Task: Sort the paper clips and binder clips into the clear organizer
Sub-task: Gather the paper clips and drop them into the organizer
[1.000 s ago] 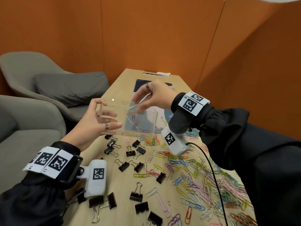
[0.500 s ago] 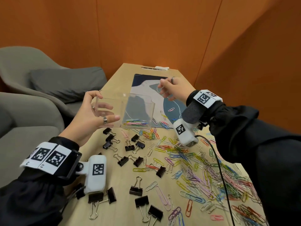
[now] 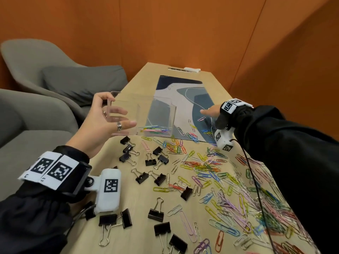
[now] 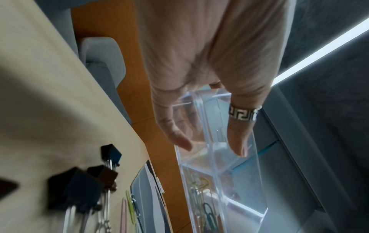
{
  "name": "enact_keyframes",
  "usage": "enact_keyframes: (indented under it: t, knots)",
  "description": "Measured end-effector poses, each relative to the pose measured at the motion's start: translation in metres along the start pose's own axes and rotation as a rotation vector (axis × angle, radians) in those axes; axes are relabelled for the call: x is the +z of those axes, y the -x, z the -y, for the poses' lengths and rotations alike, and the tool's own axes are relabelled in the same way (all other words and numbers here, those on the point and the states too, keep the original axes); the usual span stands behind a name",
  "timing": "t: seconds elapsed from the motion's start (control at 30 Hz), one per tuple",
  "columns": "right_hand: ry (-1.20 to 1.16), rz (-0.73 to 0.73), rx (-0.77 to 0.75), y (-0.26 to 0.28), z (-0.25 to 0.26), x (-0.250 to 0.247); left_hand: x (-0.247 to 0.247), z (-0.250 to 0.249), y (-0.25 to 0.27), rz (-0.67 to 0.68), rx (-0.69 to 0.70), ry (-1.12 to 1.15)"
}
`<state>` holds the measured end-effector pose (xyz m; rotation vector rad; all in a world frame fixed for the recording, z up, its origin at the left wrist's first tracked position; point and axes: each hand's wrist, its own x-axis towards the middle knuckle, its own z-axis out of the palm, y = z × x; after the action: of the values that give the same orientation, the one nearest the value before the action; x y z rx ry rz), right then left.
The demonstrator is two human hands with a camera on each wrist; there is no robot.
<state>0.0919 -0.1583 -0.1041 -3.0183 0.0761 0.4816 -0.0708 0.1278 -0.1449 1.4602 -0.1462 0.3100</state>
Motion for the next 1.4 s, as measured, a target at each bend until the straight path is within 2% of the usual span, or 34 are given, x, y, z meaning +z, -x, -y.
enact_keyframes:
  t: [0.37,0.43,0.53,0.6,0.67,0.7,0.8,0.9,1.0,1.1,1.13,1.2,1.27,1.33,1.4]
  knots:
    - [0.132,0.091,-0.067,0.001,-0.003,0.020,0.007,-0.002,0.004,0.014,0.002,0.020]
    - [0.116,0.133,-0.098,0.009,-0.009,0.017,0.006,-0.002,0.003,0.029,0.005,0.024]
    - [-0.044,0.202,-0.166,0.020,-0.020,0.009,0.005,-0.003,0.004,0.048,0.007,0.028]
    - [-0.110,0.104,-0.150,0.021,-0.026,0.006,0.005,-0.003,0.004,0.052,0.006,0.029]
    - [-0.013,-0.022,-0.085,0.017,-0.030,0.008,0.007,-0.004,0.004,0.053,0.006,0.025]
    - [0.062,-0.041,-0.060,0.016,-0.031,0.010,0.008,-0.004,0.004,0.054,0.005,0.025]
    - [0.157,0.033,-0.049,0.005,-0.032,0.021,0.008,-0.005,0.004,0.052,0.001,0.015]
    - [0.154,0.057,-0.062,0.004,-0.026,0.024,0.008,-0.005,0.004,0.056,0.000,0.008]
    - [0.048,0.092,-0.095,0.008,-0.029,0.024,0.009,-0.004,0.004,0.056,0.013,0.007]
    - [-0.233,0.184,-0.189,0.019,-0.039,0.021,0.009,-0.005,0.005,0.064,0.007,0.005]
    - [-0.318,0.177,-0.200,0.021,-0.043,0.019,0.010,-0.006,0.005,0.068,0.004,0.003]
    - [-0.368,0.063,-0.167,0.021,-0.050,0.015,0.012,-0.006,0.005,0.069,0.009,0.000]
    - [-0.278,-0.060,-0.081,0.016,-0.055,0.013,0.012,-0.006,0.005,0.066,0.014,-0.001]
    - [-0.119,-0.069,0.003,0.013,-0.059,0.015,0.011,-0.006,0.005,0.061,0.016,-0.001]
    - [-0.004,-0.032,0.016,0.010,-0.063,0.020,0.009,-0.004,0.004,0.063,0.009,-0.010]
